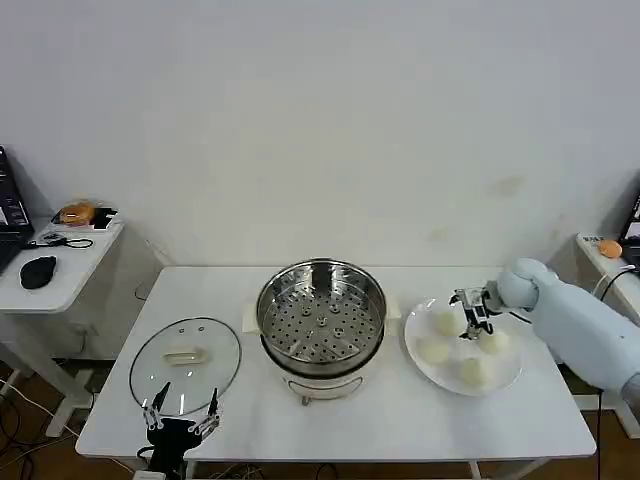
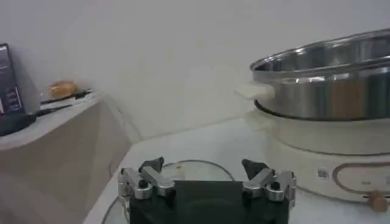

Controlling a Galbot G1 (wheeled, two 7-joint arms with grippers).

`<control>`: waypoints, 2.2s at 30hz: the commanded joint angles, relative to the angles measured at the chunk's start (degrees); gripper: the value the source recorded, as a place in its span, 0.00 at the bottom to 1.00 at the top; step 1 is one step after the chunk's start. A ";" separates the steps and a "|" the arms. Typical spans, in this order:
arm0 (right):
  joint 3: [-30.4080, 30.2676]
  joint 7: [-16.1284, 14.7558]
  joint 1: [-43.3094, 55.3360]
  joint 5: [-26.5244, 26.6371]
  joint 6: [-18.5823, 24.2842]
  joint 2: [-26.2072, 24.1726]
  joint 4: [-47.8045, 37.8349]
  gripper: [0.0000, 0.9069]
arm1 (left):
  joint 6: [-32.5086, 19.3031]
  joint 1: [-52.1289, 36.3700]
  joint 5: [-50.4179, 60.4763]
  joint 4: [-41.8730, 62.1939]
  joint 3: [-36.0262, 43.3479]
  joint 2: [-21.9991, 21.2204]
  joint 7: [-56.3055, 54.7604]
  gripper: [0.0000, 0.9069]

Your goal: Take steamed baozi put them in steamer then cover it.

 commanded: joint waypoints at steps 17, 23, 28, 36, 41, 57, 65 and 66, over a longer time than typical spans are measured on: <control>-2.45 -0.94 1.71 -0.39 -2.44 3.59 -4.88 0.69 | -0.04 -0.18 0.20 0.27 0.00 0.19 0.02 1.00; -2.99 -1.95 1.74 0.54 -2.49 3.32 -4.73 0.68 | -0.01 0.12 0.18 0.06 0.04 0.18 -0.07 1.00; -3.11 -2.28 1.96 1.03 -2.59 2.98 -4.44 0.68 | -0.02 0.29 0.19 -0.23 0.04 0.25 -0.06 1.00; -3.74 -2.53 4.89 4.03 -2.60 -0.20 0.06 0.68 | 0.10 0.58 0.14 -0.72 0.02 0.55 -0.04 1.00; -5.89 -3.27 9.79 8.00 -2.81 -2.99 4.74 0.68 | 0.29 0.44 0.00 -0.71 0.09 0.82 -0.02 1.00; -17.68 -1.97 32.04 25.58 -4.08 -0.05 14.30 0.68 | 0.89 0.52 -4.52 -1.30 -0.99 1.93 0.22 1.00; -22.19 -1.69 36.32 30.70 -2.41 5.08 17.83 0.68 | 0.72 0.34 -7.35 -0.68 -1.50 2.64 0.75 1.00; -22.31 -1.70 36.47 30.96 -2.08 5.99 17.77 0.68 | 0.74 0.21 -7.40 -0.64 -1.59 2.55 0.76 1.00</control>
